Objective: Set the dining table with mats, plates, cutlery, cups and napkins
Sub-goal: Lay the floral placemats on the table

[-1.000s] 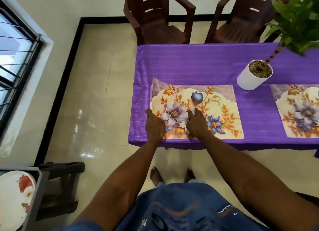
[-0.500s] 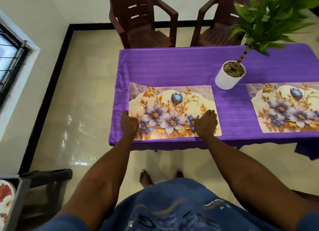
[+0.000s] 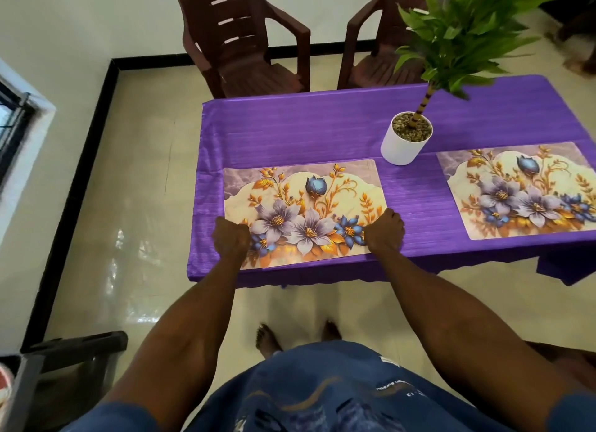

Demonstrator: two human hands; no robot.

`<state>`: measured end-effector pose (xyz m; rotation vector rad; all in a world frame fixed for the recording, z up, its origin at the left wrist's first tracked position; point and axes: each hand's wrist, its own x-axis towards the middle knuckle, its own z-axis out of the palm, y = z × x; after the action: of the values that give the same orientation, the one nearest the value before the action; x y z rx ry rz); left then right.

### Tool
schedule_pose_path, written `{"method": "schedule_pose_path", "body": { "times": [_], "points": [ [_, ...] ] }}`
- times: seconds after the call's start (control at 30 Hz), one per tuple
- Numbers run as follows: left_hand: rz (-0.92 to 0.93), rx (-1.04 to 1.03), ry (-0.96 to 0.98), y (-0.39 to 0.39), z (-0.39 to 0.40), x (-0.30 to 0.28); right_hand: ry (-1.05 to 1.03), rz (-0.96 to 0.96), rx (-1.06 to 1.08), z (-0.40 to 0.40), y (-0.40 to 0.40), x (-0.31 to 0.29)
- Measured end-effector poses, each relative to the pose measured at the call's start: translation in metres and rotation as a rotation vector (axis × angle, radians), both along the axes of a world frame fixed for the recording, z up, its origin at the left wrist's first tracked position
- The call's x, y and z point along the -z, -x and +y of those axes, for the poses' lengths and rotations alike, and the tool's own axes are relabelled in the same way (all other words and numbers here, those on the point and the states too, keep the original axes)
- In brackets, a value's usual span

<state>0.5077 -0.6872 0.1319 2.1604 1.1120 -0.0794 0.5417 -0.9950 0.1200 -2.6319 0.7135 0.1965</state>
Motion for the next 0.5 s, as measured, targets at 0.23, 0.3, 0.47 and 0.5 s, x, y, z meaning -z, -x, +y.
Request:
{"method": "schedule_pose_path", "body": {
  "times": [0.23, 0.3, 0.47, 0.5],
  "points": [
    [0.030, 0.028, -0.027, 0.001, 0.001, -0.002, 0.037, -0.064, 0.152, 0.006, -0.003, -0.009],
    [0.035, 0.040, -0.035, 0.001, 0.003, -0.001, 0.008, -0.068, 0.194, 0.002, -0.008, -0.013],
    [0.030, 0.063, -0.046, 0.002, 0.006, 0.000, -0.138, -0.216, 0.245, -0.003, -0.009, -0.015],
    [0.030, 0.070, -0.049, 0.002, 0.006, 0.001, -0.141, -0.248, 0.245, -0.003, -0.006, -0.015]
  ]
}}
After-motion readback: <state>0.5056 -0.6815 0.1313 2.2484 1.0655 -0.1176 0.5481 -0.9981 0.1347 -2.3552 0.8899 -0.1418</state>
